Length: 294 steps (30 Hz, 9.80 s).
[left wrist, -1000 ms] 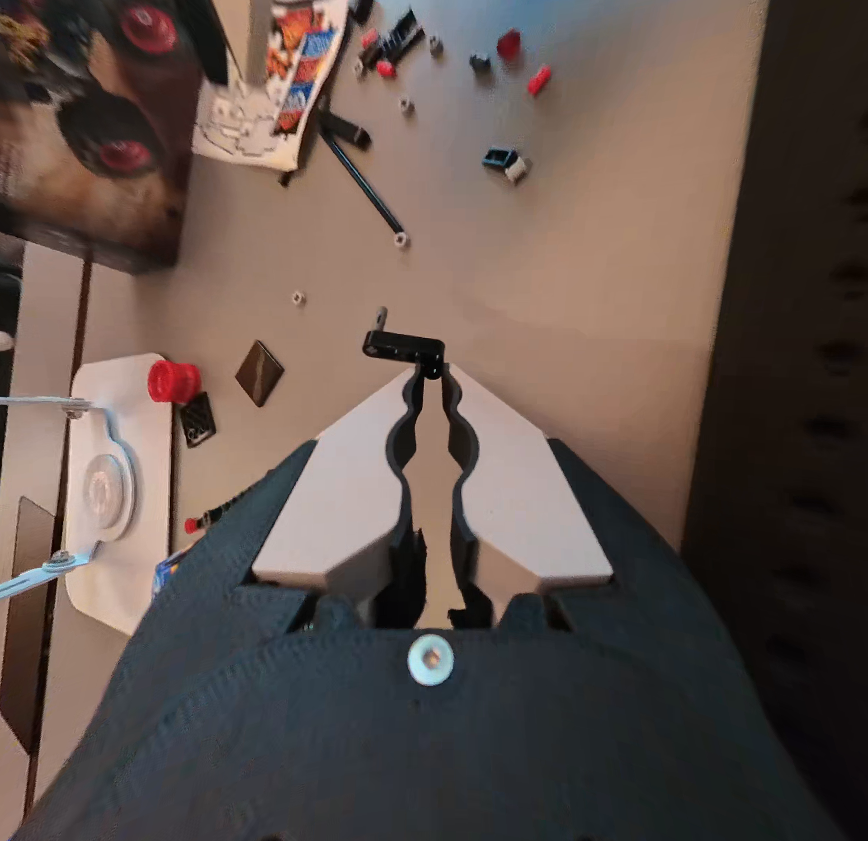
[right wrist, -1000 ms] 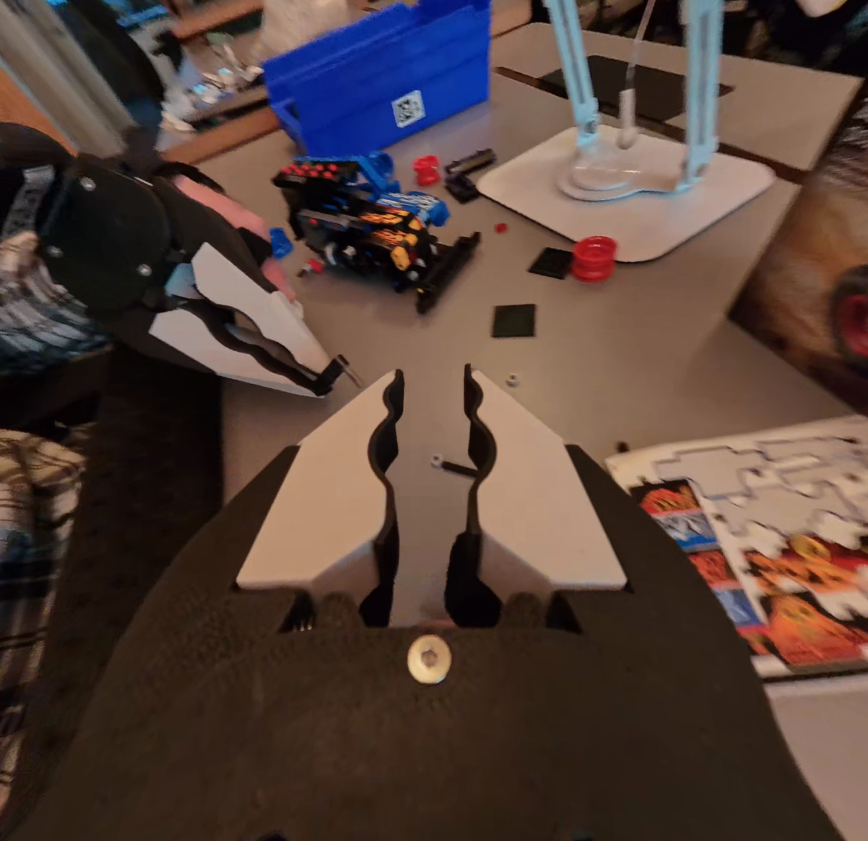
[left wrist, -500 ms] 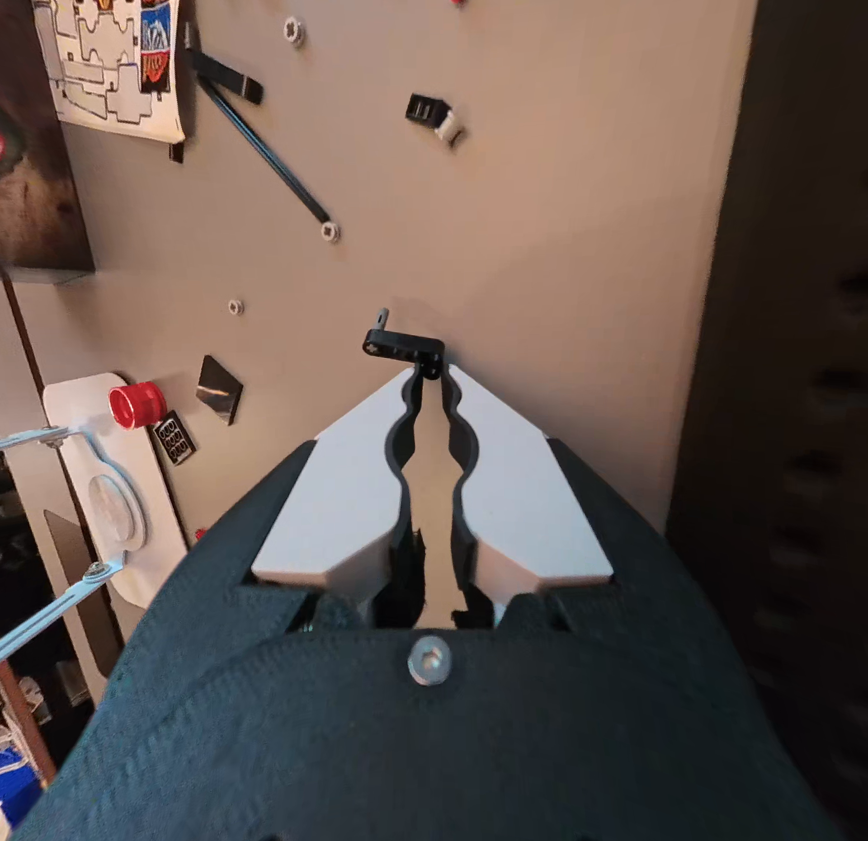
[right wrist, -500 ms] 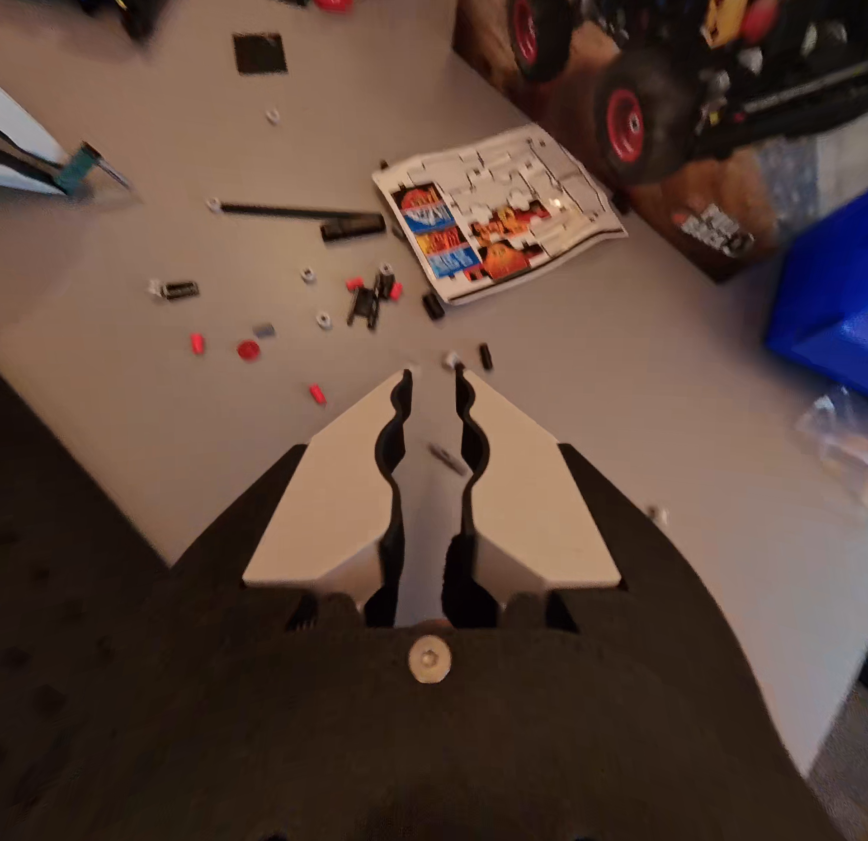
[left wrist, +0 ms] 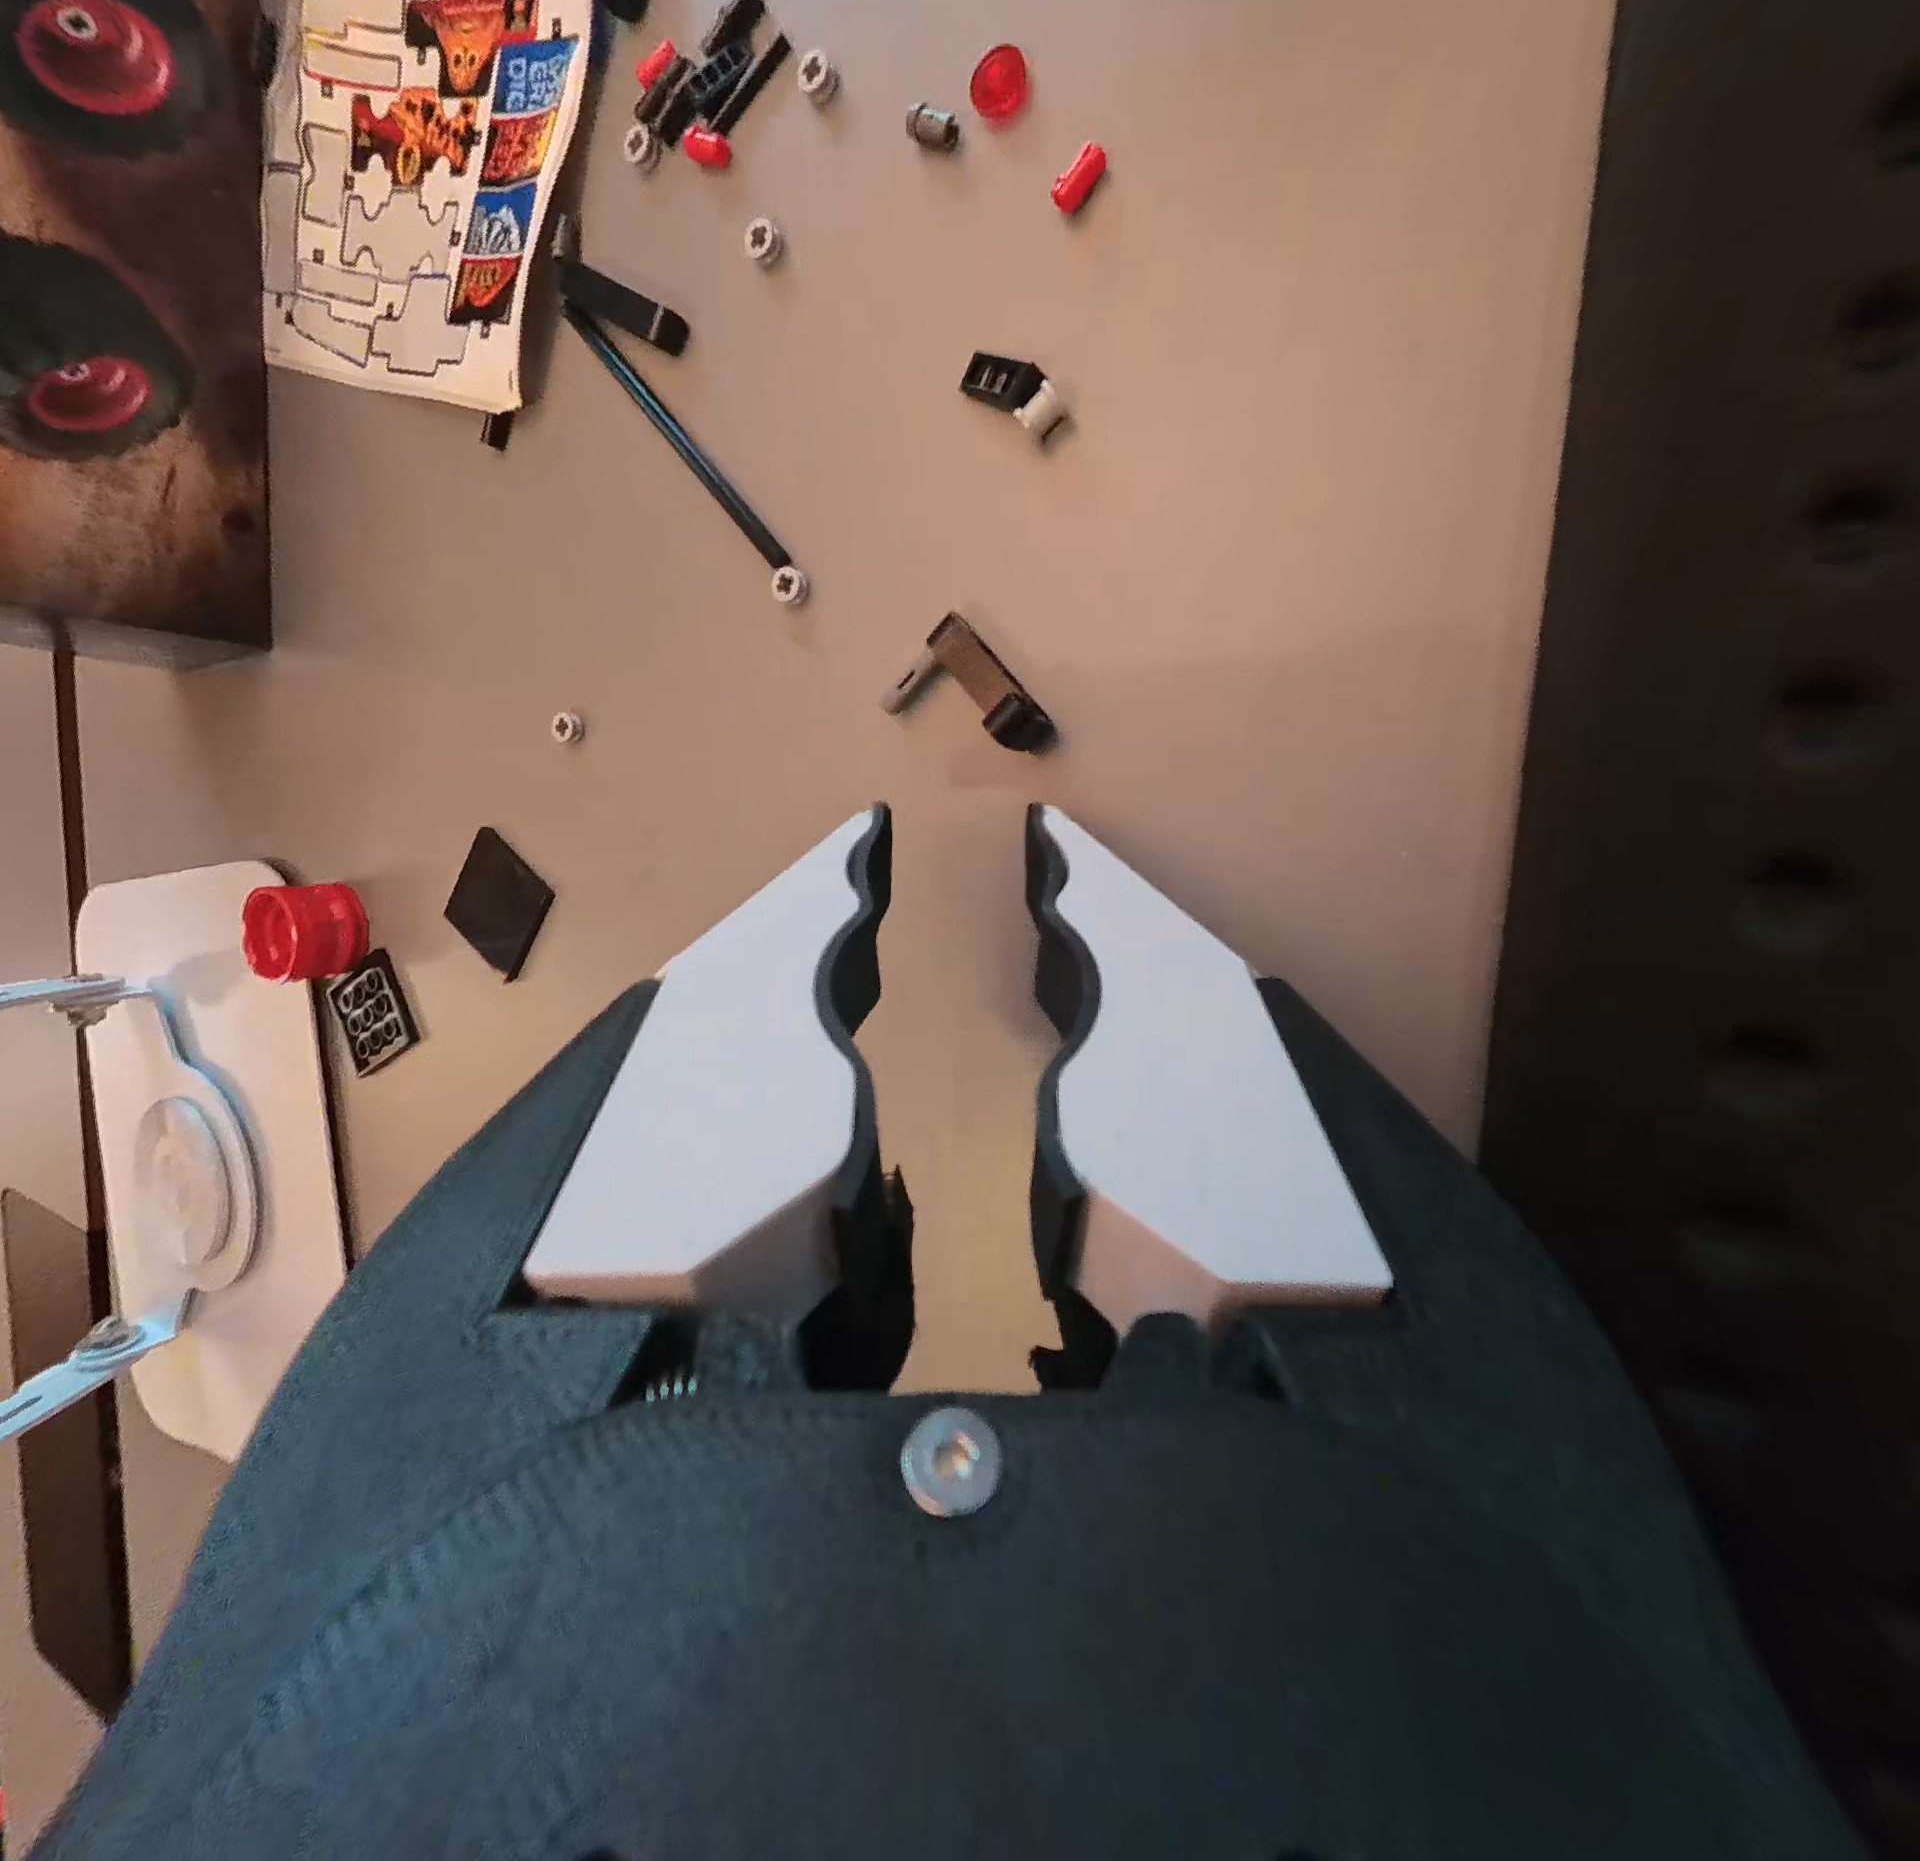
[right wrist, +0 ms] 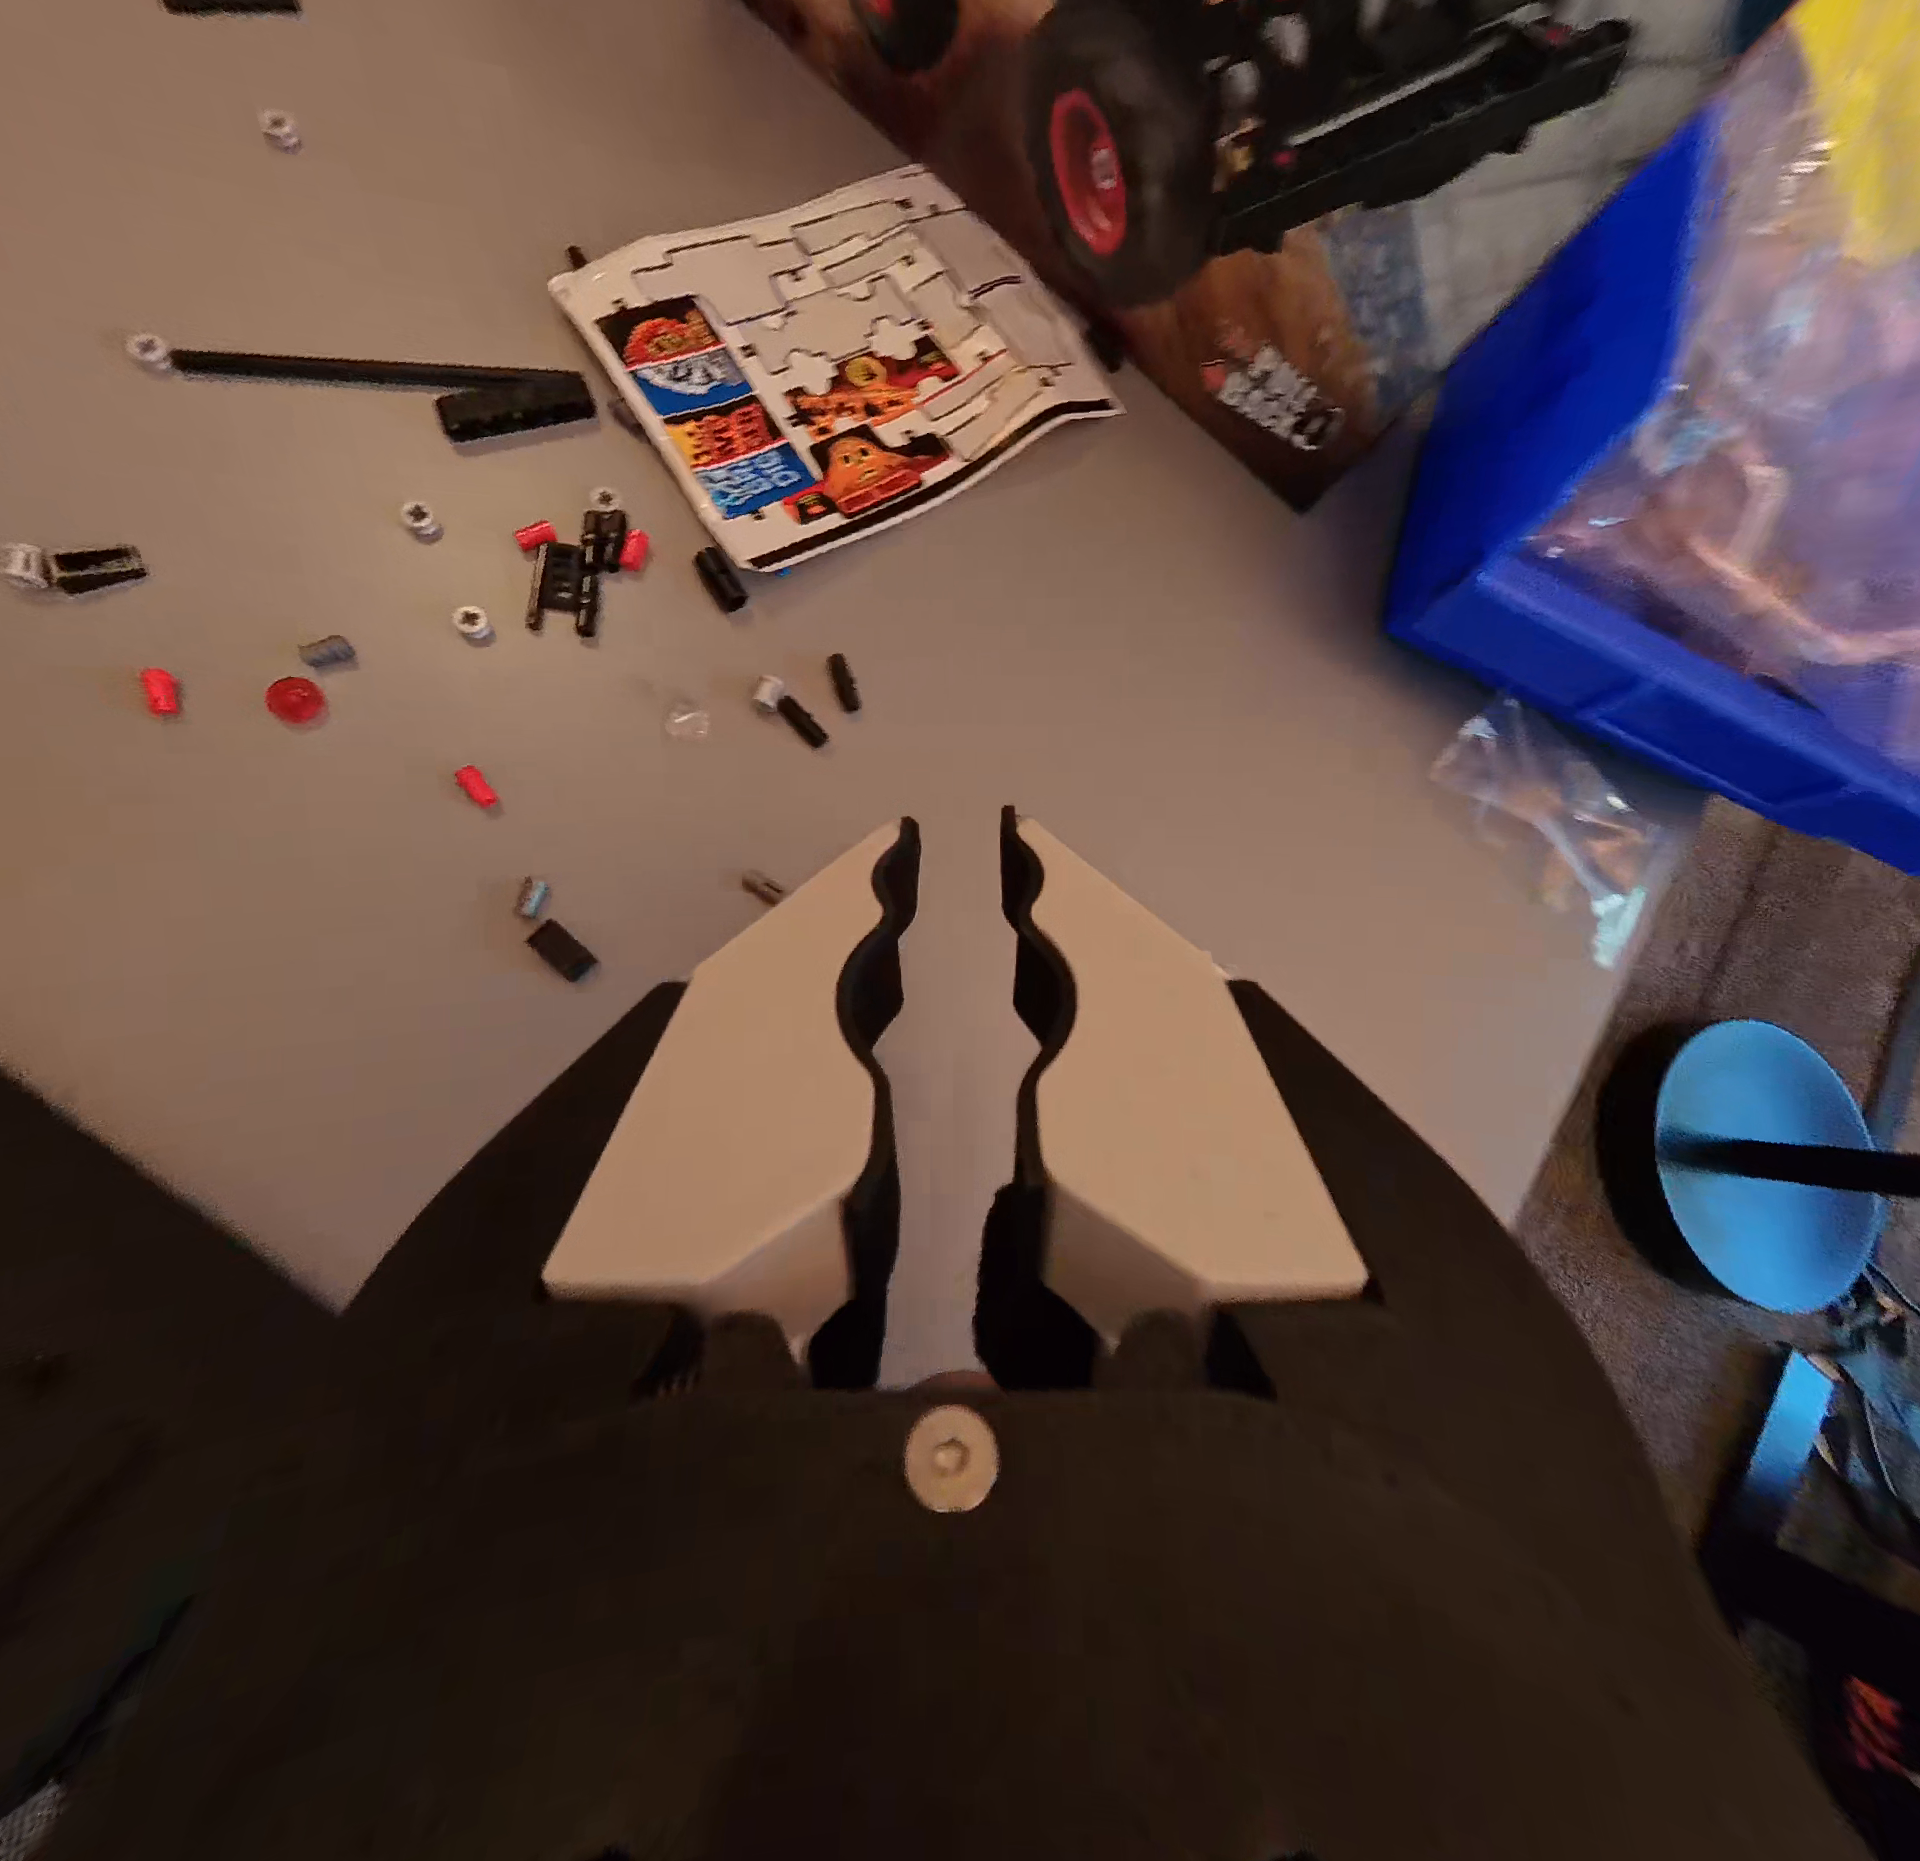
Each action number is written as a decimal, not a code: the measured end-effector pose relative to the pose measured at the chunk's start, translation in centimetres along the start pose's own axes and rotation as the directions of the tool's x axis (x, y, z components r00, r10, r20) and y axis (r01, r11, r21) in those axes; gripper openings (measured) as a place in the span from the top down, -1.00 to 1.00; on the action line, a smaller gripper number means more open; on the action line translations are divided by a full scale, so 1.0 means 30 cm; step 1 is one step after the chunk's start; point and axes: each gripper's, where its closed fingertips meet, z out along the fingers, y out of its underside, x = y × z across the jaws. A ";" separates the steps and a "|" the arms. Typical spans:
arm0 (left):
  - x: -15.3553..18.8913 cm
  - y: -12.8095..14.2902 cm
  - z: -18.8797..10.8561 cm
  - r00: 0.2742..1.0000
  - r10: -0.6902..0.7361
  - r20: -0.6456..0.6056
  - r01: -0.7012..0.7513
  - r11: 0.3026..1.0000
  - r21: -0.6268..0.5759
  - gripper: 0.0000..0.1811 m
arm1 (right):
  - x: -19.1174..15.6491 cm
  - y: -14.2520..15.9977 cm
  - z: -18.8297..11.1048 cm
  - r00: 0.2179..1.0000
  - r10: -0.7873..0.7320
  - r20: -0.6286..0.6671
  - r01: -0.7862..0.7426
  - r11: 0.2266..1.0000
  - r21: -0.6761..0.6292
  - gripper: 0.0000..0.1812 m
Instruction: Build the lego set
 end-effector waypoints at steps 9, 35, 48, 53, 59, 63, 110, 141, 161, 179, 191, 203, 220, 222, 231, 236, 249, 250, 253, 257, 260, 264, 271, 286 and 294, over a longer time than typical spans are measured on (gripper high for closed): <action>0.003 -0.016 0.028 1.000 0.002 -0.028 0.000 0.999 0.046 0.72 | -0.109 -0.085 0.085 0.987 -0.081 0.138 0.080 0.997 0.009 0.84; 0.004 -0.012 0.032 0.999 -0.026 -0.028 0.028 0.997 0.066 0.74 | -0.186 -0.143 0.399 0.936 -0.038 0.350 0.079 0.992 -0.103 0.90; -0.002 -0.007 0.032 0.999 -0.040 -0.029 0.042 0.997 0.066 0.74 | -0.242 -0.125 0.370 0.918 -0.061 0.392 0.118 0.986 -0.121 0.80; -0.003 -0.007 0.033 0.999 -0.043 -0.030 0.045 0.997 0.068 0.74 | -0.273 -0.145 0.375 0.914 -0.070 0.399 0.122 0.987 -0.104 0.77; -0.003 -0.007 0.033 0.998 -0.048 -0.034 0.050 0.996 0.070 0.74 | -0.287 -0.155 0.396 0.923 -0.078 0.377 0.124 0.987 -0.101 0.82; -0.003 -0.006 0.033 0.998 -0.052 -0.036 0.054 0.996 0.071 0.74 | -0.308 -0.155 0.392 0.916 -0.102 0.389 0.150 0.984 -0.093 0.98; -0.011 0.007 0.032 0.993 -0.098 -0.060 0.103 0.991 0.080 0.73 | -0.191 -0.104 0.381 0.941 -0.027 0.336 0.098 0.976 -0.196 0.78; -0.009 0.010 0.031 0.990 -0.118 -0.078 0.125 0.988 0.092 0.72 | -0.144 -0.081 0.297 0.932 -0.033 0.361 0.069 0.994 -0.088 0.87; -0.008 0.013 0.028 0.989 -0.118 -0.085 0.126 0.988 0.094 0.72 | -0.233 -0.053 0.317 0.910 -0.091 0.405 0.160 0.977 -0.141 0.86; -0.007 0.017 0.025 0.990 -0.112 -0.086 0.120 0.988 0.092 0.71 | -0.189 -0.051 0.311 0.922 -0.075 0.379 0.126 0.986 -0.111 0.73; -0.009 0.018 0.026 0.989 -0.118 -0.089 0.126 0.988 0.092 0.72 | -0.269 -0.063 0.261 0.879 -0.147 0.454 0.190 0.981 -0.051 0.80; -0.024 -0.002 0.015 0.991 -0.122 -0.062 0.129 0.984 0.125 0.71 | -0.336 -0.102 0.250 0.855 -0.155 0.495 0.170 0.985 0.013 0.97; -0.193 -0.231 -0.162 0.932 -0.178 0.316 0.004 0.877 0.481 0.68 | -0.692 -0.514 0.027 0.713 -0.134 0.688 -0.136 0.936 0.324 0.97; -0.204 -0.236 -0.178 0.921 -0.191 0.341 -0.003 0.869 0.495 0.68 | -0.719 -0.538 0.030 0.720 -0.123 0.683 -0.155 0.931 0.330 0.97; -0.240 -0.228 -0.222 0.885 -0.241 0.399 -0.001 0.855 0.518 0.74 | -0.745 -0.595 0.031 0.655 -0.032 0.755 -0.357 0.867 0.347 0.98; -0.253 -0.224 -0.249 0.865 -0.260 0.430 -0.004 0.852 0.524 0.85 | -0.752 -0.609 0.027 0.603 -0.013 0.798 -0.443 0.826 0.348 0.99; -0.251 -0.227 -0.271 0.867 -0.275 0.416 0.001 0.835 0.550 0.95 | -0.739 -0.623 0.008 0.499 -0.021 0.867 -0.547 0.768 0.333 0.98; -0.250 -0.227 -0.272 0.868 -0.274 0.415 0.000 0.835 0.551 0.95 | -0.739 -0.622 0.007 0.499 -0.024 0.866 -0.545 0.769 0.335 0.98; -0.246 -0.225 -0.270 0.875 -0.257 0.410 -0.008 0.840 0.543 0.95 | -0.741 -0.619 0.008 0.505 -0.033 0.862 -0.535 0.772 0.343 0.98; -0.238 -0.213 -0.257 0.878 -0.190 0.438 -0.052 0.874 0.483 0.96 | -0.746 -0.605 0.019 0.535 -0.045 0.844 -0.493 0.794 0.355 0.98; -0.227 -0.208 -0.250 0.876 -0.133 0.464 -0.095 0.895 0.436 0.96 | -0.750 -0.590 0.025 0.531 -0.049 0.846 -0.470 0.813 0.343 0.97; -0.227 -0.197 -0.247 0.840 -0.034 0.542 -0.184 0.921 0.343 0.97 | -0.756 -0.579 0.033 0.532 -0.045 0.846 -0.454 0.828 0.329 0.97; -0.210 -0.187 -0.219 0.790 0.112 0.603 -0.287 0.936 0.202 0.98 | -0.758 -0.567 0.033 0.502 -0.035 0.864 -0.454 0.840 0.298 1.00; -0.210 -0.197 -0.219 0.810 0.057 0.584 -0.254 0.932 0.260 0.98 | -0.713 -0.527 0.039 0.585 -0.067 0.808 -0.377 0.860 0.344 0.81; -0.211 -0.195 -0.205 0.809 0.063 0.584 -0.251 0.936 0.246 0.98 | -0.747 -0.513 0.043 0.601 -0.104 0.792 -0.311 0.883 0.352 0.96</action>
